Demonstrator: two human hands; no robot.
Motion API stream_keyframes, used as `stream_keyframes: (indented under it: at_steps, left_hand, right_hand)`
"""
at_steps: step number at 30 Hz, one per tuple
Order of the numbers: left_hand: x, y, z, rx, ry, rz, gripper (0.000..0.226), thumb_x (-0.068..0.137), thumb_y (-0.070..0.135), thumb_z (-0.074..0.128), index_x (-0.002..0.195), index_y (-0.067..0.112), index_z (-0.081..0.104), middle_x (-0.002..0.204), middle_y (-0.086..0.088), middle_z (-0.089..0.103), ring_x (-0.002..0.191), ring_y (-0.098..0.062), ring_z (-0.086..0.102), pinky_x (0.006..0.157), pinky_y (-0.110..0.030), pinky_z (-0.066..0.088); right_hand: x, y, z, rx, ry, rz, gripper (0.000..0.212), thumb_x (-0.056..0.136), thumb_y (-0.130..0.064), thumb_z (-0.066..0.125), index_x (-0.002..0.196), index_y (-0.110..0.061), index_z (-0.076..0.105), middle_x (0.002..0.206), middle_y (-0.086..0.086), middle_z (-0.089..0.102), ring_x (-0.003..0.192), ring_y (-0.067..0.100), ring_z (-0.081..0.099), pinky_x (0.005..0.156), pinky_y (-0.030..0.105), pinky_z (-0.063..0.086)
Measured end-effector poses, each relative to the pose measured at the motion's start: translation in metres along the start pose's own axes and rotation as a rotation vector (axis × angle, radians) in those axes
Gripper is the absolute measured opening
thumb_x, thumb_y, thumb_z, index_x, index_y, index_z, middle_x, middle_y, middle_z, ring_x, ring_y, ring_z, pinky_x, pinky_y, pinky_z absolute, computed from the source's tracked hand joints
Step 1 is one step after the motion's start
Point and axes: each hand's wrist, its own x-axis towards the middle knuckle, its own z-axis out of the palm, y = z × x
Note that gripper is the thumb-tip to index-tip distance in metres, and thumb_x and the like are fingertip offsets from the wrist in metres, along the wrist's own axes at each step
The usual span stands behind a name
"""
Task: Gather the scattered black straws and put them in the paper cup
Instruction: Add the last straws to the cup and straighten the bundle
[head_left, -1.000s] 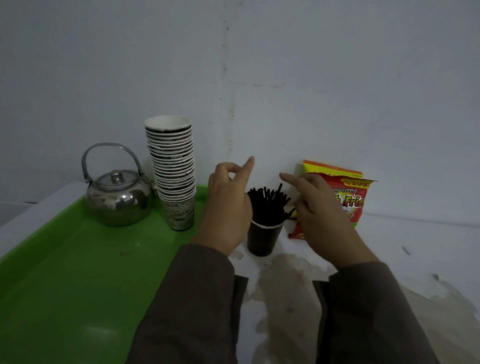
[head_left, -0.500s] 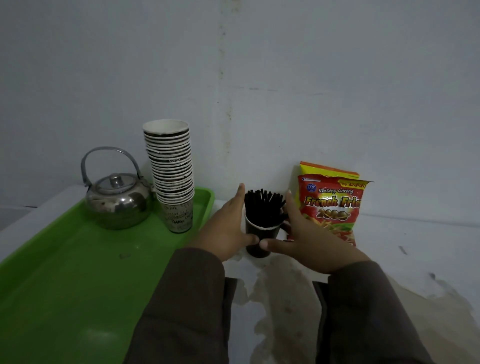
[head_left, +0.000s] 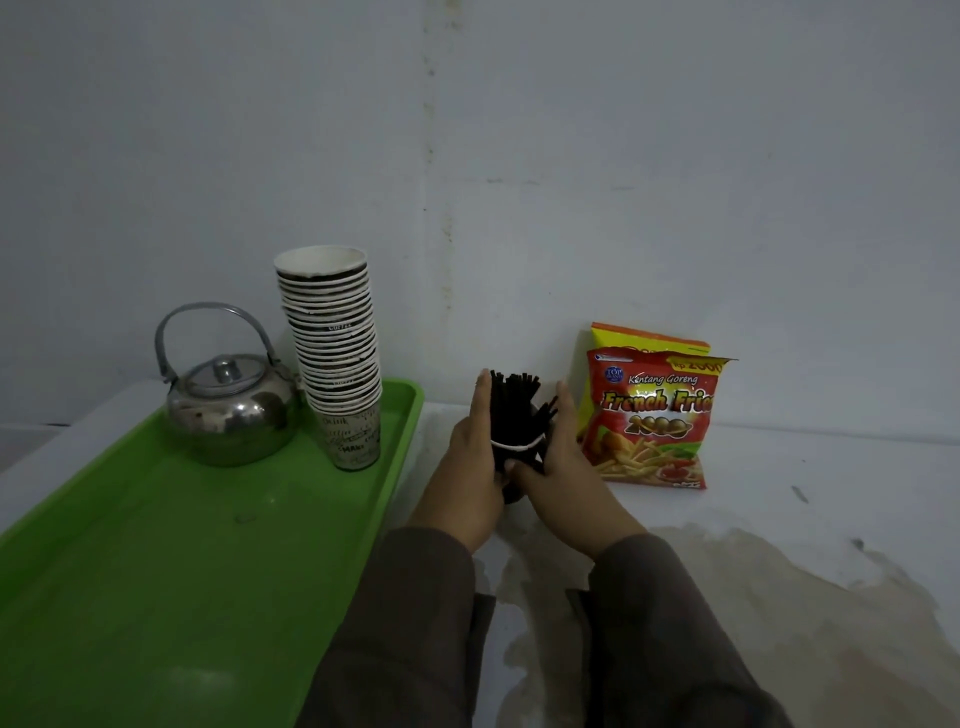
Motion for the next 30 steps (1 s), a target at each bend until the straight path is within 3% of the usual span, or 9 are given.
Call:
stream_keyframes:
  at_steps: [1,5,7,9,12,14,23,26,30]
  left_hand:
    - [-0.001,0.0,0.003,0.0,0.037,0.005,0.093,0.088,0.003,0.049,0.135,0.041,-0.022,0.146,-0.007,0.03,0.124,-0.017,0.042,0.094,-0.024,0.033]
    - [0.0,-0.006,0.012,-0.085,0.155,-0.09,0.093,0.089,0.006,0.046,0.13,0.044,-0.028,0.148,-0.002,0.035,0.12,-0.019,0.049,0.091,-0.027,0.036]
    - [0.001,-0.01,0.015,-0.13,0.189,-0.163,0.089,0.089,0.003,0.044,0.137,0.038,-0.023,0.144,-0.004,0.042,0.121,-0.021,0.05,0.092,-0.029,0.037]
    - [0.002,-0.014,0.017,-0.149,0.219,-0.198,0.083,0.089,0.002,0.046,0.144,0.031,-0.01,0.142,-0.005,0.046,0.121,-0.023,0.05,0.094,-0.03,0.039]
    - [0.005,-0.015,0.019,-0.209,0.269,-0.167,0.067,0.086,0.0,0.047,0.142,0.028,0.022,0.135,-0.004,0.052,0.12,-0.019,0.051,0.098,-0.031,0.042]
    - [0.008,-0.015,0.021,-0.217,0.296,-0.146,0.062,0.084,-0.002,0.048,0.137,0.027,0.034,0.131,-0.003,0.055,0.118,-0.018,0.052,0.098,-0.034,0.044]
    - [0.022,-0.024,0.025,-0.247,0.414,-0.152,0.054,0.077,-0.003,0.061,0.124,0.021,0.047,0.119,-0.004,0.062,0.11,-0.018,0.057,0.092,-0.044,0.051]
    - [0.029,-0.025,0.026,-0.256,0.428,-0.169,0.052,0.074,-0.001,0.066,0.118,0.019,0.049,0.115,-0.006,0.063,0.107,-0.021,0.059,0.089,-0.046,0.051]
    - [0.035,-0.028,0.028,-0.216,0.445,-0.179,0.051,0.072,0.003,0.07,0.116,0.019,0.048,0.113,-0.007,0.064,0.105,-0.024,0.06,0.088,-0.046,0.052]
  right_hand:
    - [0.001,0.001,0.004,0.042,0.007,-0.008,0.087,0.089,-0.008,0.053,0.143,-0.025,-0.013,0.148,0.005,0.033,0.118,0.001,0.037,0.086,0.003,0.032]
    - [0.003,0.007,0.021,0.177,0.099,-0.042,0.067,0.088,-0.008,0.053,0.143,-0.02,0.015,0.144,-0.001,0.039,0.13,0.008,0.036,0.103,0.022,0.031]
    - [0.004,0.01,0.028,0.229,0.153,-0.046,0.06,0.089,-0.011,0.053,0.14,-0.021,0.022,0.138,-0.006,0.043,0.124,0.004,0.039,0.099,0.015,0.033]
    - [0.007,0.012,0.033,0.259,0.185,-0.037,0.055,0.089,-0.011,0.053,0.135,-0.023,0.025,0.129,-0.009,0.045,0.116,0.0,0.042,0.088,0.005,0.033]
    - [0.013,0.018,0.036,0.283,0.21,-0.038,0.049,0.089,-0.009,0.053,0.13,-0.022,0.029,0.122,-0.01,0.048,0.11,0.001,0.046,0.083,0.007,0.036]
    - [0.018,0.021,0.035,0.267,0.23,-0.041,0.047,0.089,-0.01,0.053,0.13,-0.019,0.031,0.12,-0.01,0.048,0.109,0.003,0.047,0.082,0.008,0.037]
    - [0.032,0.029,0.035,0.256,0.275,-0.025,0.046,0.09,-0.013,0.053,0.131,-0.02,0.036,0.117,-0.011,0.05,0.108,0.003,0.048,0.083,0.012,0.039]
    - [0.038,0.031,0.034,0.252,0.287,-0.017,0.044,0.09,-0.013,0.052,0.132,-0.02,0.037,0.114,-0.014,0.049,0.105,-0.001,0.045,0.072,-0.004,0.036]
    - [0.044,0.036,0.034,0.239,0.284,-0.002,0.043,0.092,-0.014,0.05,0.132,-0.019,0.037,0.116,-0.009,0.051,0.104,0.001,0.045,0.071,-0.001,0.034]
